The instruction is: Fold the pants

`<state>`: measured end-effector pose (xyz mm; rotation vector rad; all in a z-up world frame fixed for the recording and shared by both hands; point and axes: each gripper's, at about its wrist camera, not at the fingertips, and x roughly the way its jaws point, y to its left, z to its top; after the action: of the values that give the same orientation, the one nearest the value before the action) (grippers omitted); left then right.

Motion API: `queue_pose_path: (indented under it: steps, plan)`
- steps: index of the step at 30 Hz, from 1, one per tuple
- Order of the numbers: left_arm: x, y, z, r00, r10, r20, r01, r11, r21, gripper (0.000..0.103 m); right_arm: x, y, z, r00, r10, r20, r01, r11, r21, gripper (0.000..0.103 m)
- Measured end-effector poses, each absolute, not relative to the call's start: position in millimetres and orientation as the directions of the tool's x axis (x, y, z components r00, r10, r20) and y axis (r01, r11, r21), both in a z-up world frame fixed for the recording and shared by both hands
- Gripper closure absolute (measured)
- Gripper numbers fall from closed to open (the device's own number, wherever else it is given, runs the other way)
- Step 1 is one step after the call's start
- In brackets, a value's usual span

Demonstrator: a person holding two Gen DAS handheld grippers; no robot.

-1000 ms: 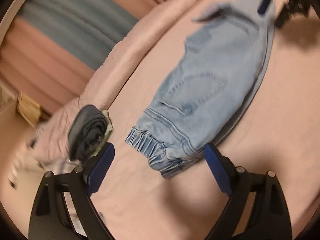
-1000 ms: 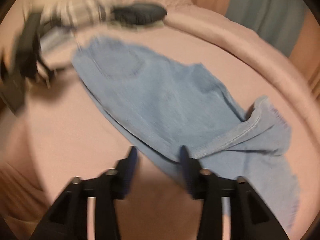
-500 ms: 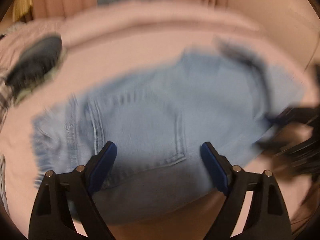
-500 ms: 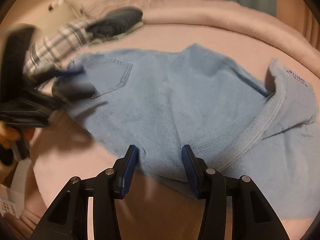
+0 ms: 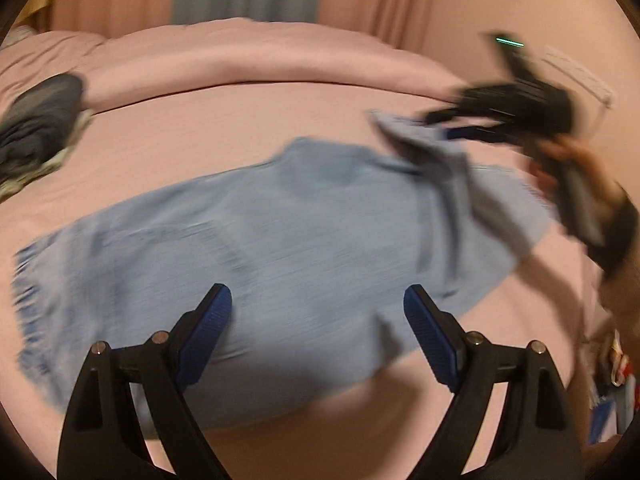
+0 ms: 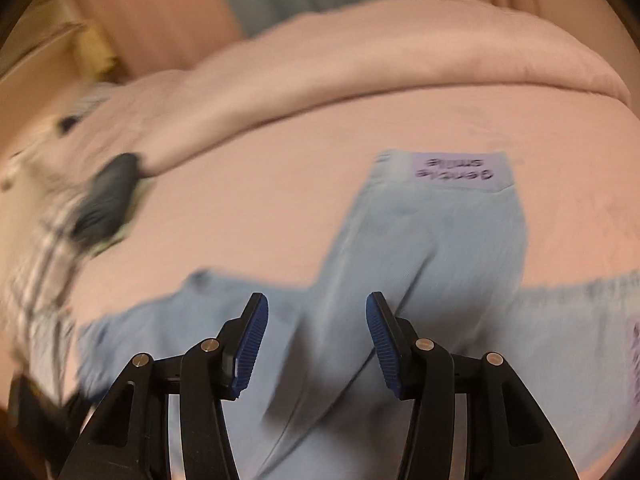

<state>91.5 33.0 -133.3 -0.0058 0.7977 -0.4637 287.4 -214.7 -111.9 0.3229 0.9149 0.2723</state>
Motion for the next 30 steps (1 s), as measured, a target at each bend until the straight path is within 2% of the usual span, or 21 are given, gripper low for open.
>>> queue_pose_path:
  steps: [6,9,11,12,13,14,15,17,20,23,26,30]
  plan:
    - [111,-30,-142,0.508,-0.517,-0.689,0.498,0.829,-0.256,0.016,364,-198,-128,0.477,0.242,-0.845,0.004,0.961,0.277,0.051]
    - [116,-57,-148,0.5,-0.509,-0.7,0.528,0.82,-0.22,0.016,384,-179,-143,0.419,0.131,-0.898,-0.001,0.99,0.144,0.051]
    - [122,-68,-149,0.501,-0.499,-0.707,0.536,0.82,-0.2,0.018,386,-174,-147,0.432,0.037,-0.901,-0.01,0.999,0.036,0.071]
    - [124,-73,-149,0.499,-0.501,-0.707,0.543,0.817,-0.197,0.029,384,-176,-148,0.443,0.029,-0.896,-0.015,1.0,0.025,0.083]
    - [127,-77,-149,0.491,-0.503,-0.711,0.551,0.812,-0.193,0.038,381,-179,-147,0.453,0.045,-0.891,-0.014,0.999,0.043,0.096]
    - [129,-82,-151,0.482,-0.493,-0.725,0.557,0.81,-0.18,0.057,375,-189,-144,0.47,0.07,-0.88,-0.006,0.997,0.076,0.096]
    - [132,-88,-154,0.481,-0.467,-0.742,0.56,0.815,-0.151,0.071,367,-202,-138,0.499,0.102,-0.861,0.01,0.992,0.123,0.096]
    - [130,-94,-155,0.499,-0.441,-0.746,0.572,0.814,-0.1,0.072,348,-226,-123,0.564,0.189,-0.804,0.028,0.969,0.247,0.097]
    - [126,-100,-152,0.523,-0.424,-0.739,0.58,0.813,-0.056,0.081,292,-275,-94,0.697,0.298,-0.652,0.026,0.898,0.438,0.096]
    - [121,-106,-144,0.538,-0.423,-0.729,0.597,0.802,-0.025,0.082,226,-323,-86,0.795,0.327,-0.511,0.032,0.819,0.573,0.096]
    - [114,-108,-143,0.556,-0.402,-0.727,0.616,0.787,0.036,0.082,167,-362,-113,0.827,0.299,-0.477,0.107,0.748,0.655,0.096]
    - [114,-110,-147,0.548,-0.38,-0.745,0.623,0.78,0.06,0.082,111,-377,-164,0.799,0.276,-0.534,0.219,0.693,0.687,0.096]
